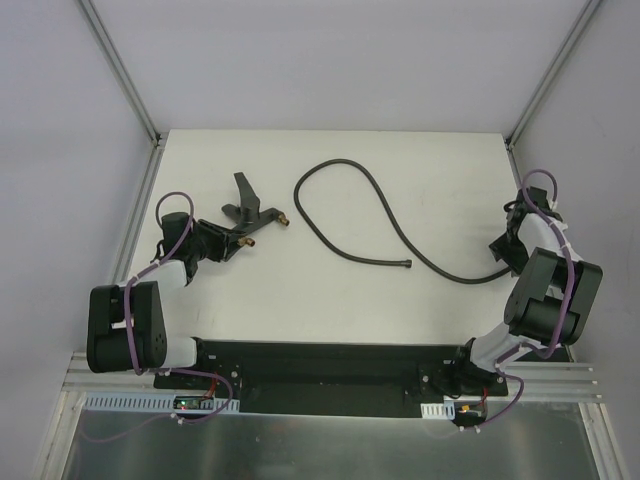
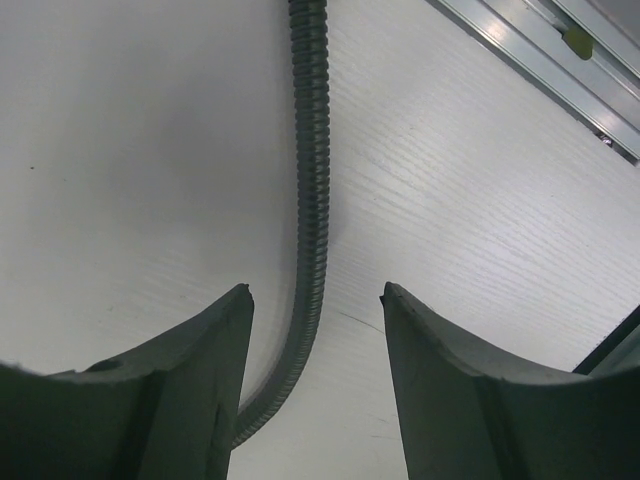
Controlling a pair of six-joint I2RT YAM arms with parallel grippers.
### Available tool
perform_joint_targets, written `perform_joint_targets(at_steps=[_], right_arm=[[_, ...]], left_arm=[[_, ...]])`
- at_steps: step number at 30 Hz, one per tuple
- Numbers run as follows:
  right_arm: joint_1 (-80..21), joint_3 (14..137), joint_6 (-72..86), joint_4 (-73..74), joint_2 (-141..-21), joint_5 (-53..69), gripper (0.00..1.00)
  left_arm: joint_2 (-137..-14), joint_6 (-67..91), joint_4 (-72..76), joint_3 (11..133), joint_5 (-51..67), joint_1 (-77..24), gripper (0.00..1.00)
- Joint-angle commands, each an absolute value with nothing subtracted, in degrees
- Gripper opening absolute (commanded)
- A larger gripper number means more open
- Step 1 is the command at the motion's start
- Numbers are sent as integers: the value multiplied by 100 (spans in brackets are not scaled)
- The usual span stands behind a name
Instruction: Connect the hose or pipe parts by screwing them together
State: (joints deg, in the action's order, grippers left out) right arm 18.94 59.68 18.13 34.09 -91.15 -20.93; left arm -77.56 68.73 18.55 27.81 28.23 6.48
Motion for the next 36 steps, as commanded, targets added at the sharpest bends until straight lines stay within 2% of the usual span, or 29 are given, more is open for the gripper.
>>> perform_joint_targets(at_steps=[1, 14, 17, 18, 19, 20, 23, 30, 36], right_arm=[[1977, 6047, 1749, 3718, -9070, -2030, 56], [2039, 5362, 1573, 2980, -9325, -1635, 55], [2039, 5230, 1512, 2804, -9317, -1547, 40], [2039, 5212, 1477, 2778, -9299, -1538, 31], [2030, 5203, 1433, 2751, -9264, -1529, 27], [2030, 5203, 1320, 2742, -9238, -1529, 17], [1969, 5229, 1074, 2716, -9053, -1520, 3], [1372, 5598, 389, 2769, -8456, -1416, 1], [73, 6108, -737, 2461, -8007, -775, 1]], left_arm=[[-7471, 6732, 2030, 2927, 3050, 712, 0], [-7260, 6794, 1978, 2944, 3129, 712, 0], [-7163, 6785, 1916, 2944, 3068, 712, 0], [-7146, 6768, 1899, 2944, 3059, 703, 0], [-7119, 6715, 1872, 2979, 3041, 712, 0], [-7110, 6689, 1820, 2997, 3024, 712, 0], [-7093, 6574, 1679, 3050, 2971, 712, 0], [-7110, 6521, 1600, 3067, 2944, 738, 0], [-7119, 6442, 1485, 3050, 2944, 756, 0]])
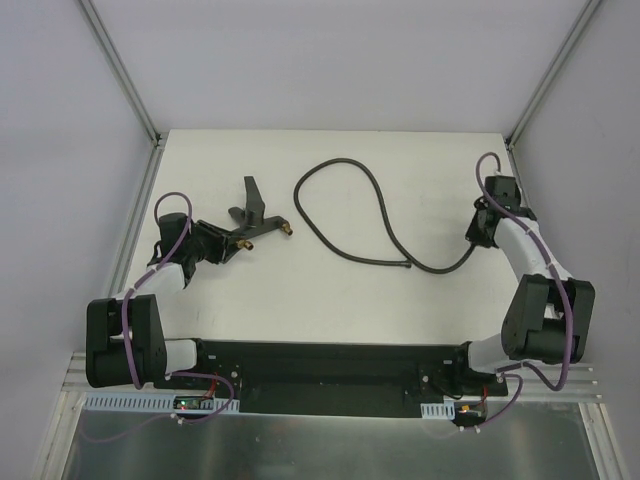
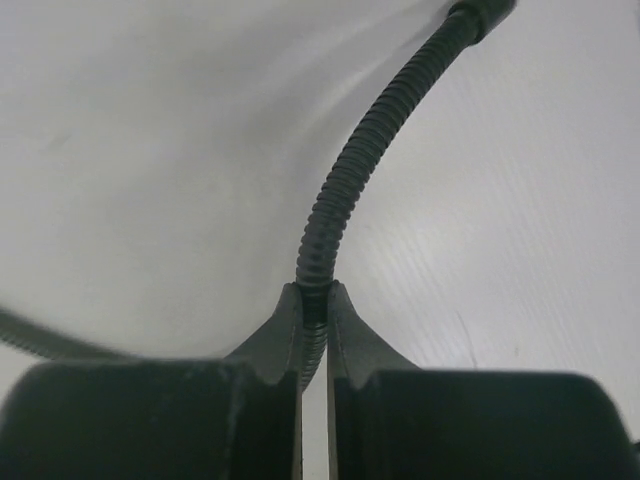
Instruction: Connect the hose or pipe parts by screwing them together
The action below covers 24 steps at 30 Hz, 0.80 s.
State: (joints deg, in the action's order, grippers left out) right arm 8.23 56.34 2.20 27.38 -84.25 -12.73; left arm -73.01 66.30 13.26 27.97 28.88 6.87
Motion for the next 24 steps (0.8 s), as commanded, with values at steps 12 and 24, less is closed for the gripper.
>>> perform_joint_targets(at_steps=[12, 24], right_arm=[[-3330, 5669, -2566, 1652, -7505, -870, 1], [-4526, 5300, -1556, 2074, -8278, -123, 1]], left_arm=[[-7383, 6425, 1547, 3076, 3190, 791, 0], [-7488, 6495, 1687, 3041, 3269, 852, 0]])
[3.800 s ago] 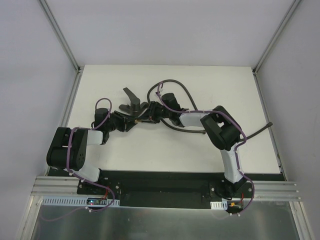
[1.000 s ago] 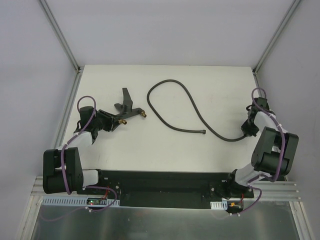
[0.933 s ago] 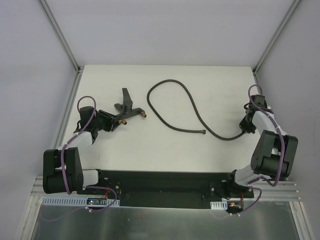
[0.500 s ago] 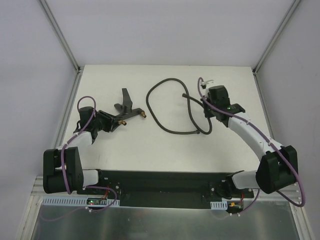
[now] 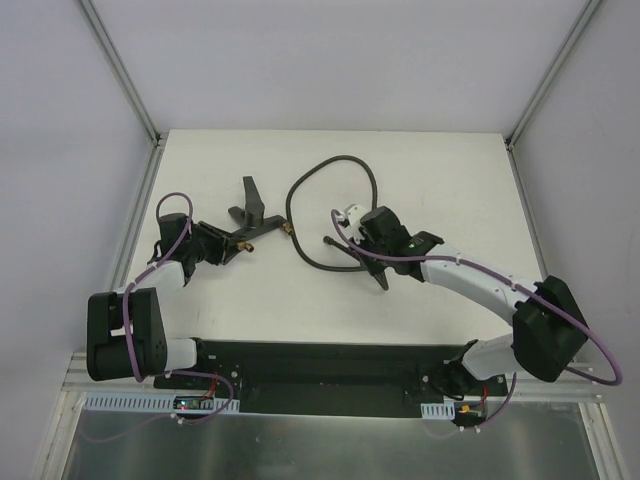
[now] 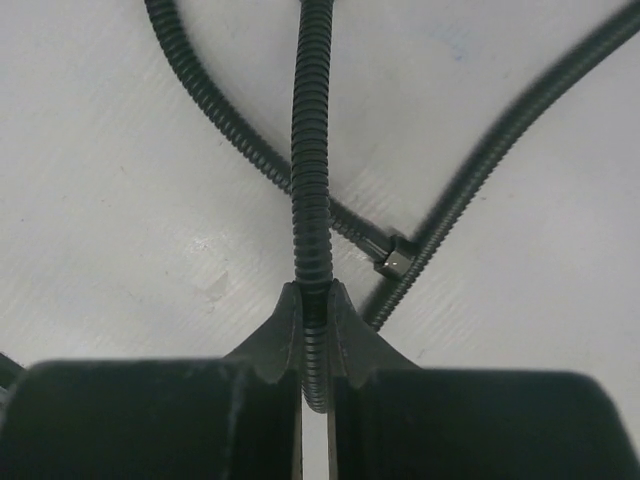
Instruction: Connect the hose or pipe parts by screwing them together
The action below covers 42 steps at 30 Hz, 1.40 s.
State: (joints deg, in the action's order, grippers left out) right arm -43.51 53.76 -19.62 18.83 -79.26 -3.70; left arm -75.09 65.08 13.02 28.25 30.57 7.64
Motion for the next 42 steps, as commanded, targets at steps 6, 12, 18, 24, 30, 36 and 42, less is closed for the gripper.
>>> perform_joint_targets(at_steps=[6, 12, 18, 24, 30, 36, 42], right_arm=[[-4623, 5220, -1301, 2627, -8552, -123, 18], [-4614, 5616, -739, 2076, -8376, 193, 54], [-4448, 6222, -615, 1276, -9375, 44, 55], [-4438, 6232, -765, 161, -9870, 922, 48], [-4368, 6416, -791, 27, -10256, 800, 45], [-4324, 6407, -668, -130, -10485, 914, 43], [-4315, 6276, -589, -438, -10582, 765, 42]], left_arm=[[-7471, 6469, 1679, 3006, 3287, 853, 0], [-7497, 6460, 1696, 3015, 3313, 879, 0], [-7480, 6399, 1644, 3059, 3410, 975, 0], [-7488, 6398, 1652, 2997, 3480, 1020, 0], [-7559, 6521, 1845, 2892, 3577, 1037, 0], [-7532, 6530, 1854, 2865, 3577, 1037, 0], [-7523, 6548, 1881, 2830, 3595, 1037, 0]])
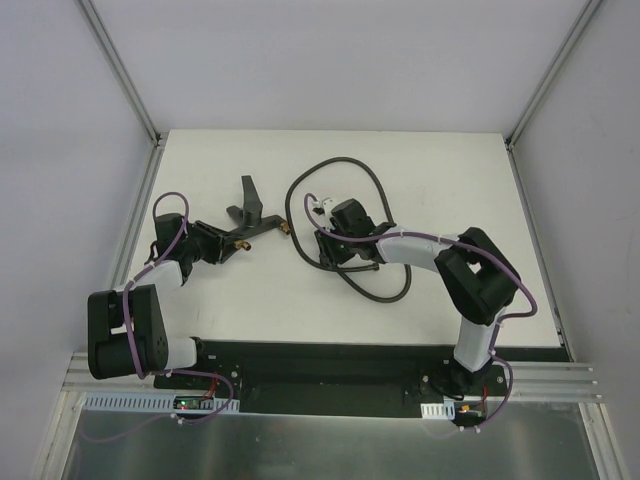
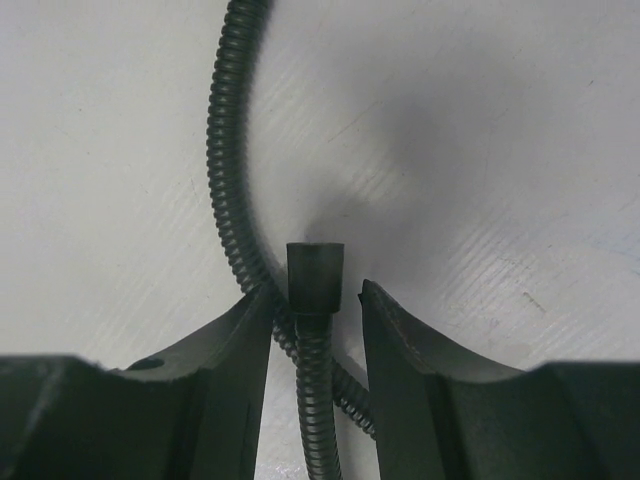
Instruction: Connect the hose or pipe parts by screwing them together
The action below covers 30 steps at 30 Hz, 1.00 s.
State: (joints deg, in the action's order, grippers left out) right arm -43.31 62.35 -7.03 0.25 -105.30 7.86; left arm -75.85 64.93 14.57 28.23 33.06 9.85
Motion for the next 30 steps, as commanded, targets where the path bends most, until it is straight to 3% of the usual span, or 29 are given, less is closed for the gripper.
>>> perform_joint_targets(at_steps=[1, 8, 30], right_arm=[[-4315, 6267, -580, -466, -10599, 756, 40], [-4324, 6214, -484, -606, -10652, 738, 34], [-4315, 5775, -211, -817, -10556, 633, 37]], left_arm=[[-7515, 6548, 1881, 2821, 3603, 1028, 0], [-7523, 6548, 1890, 2821, 3595, 1028, 0], [-7532, 6592, 1951, 2795, 3577, 1037, 0]])
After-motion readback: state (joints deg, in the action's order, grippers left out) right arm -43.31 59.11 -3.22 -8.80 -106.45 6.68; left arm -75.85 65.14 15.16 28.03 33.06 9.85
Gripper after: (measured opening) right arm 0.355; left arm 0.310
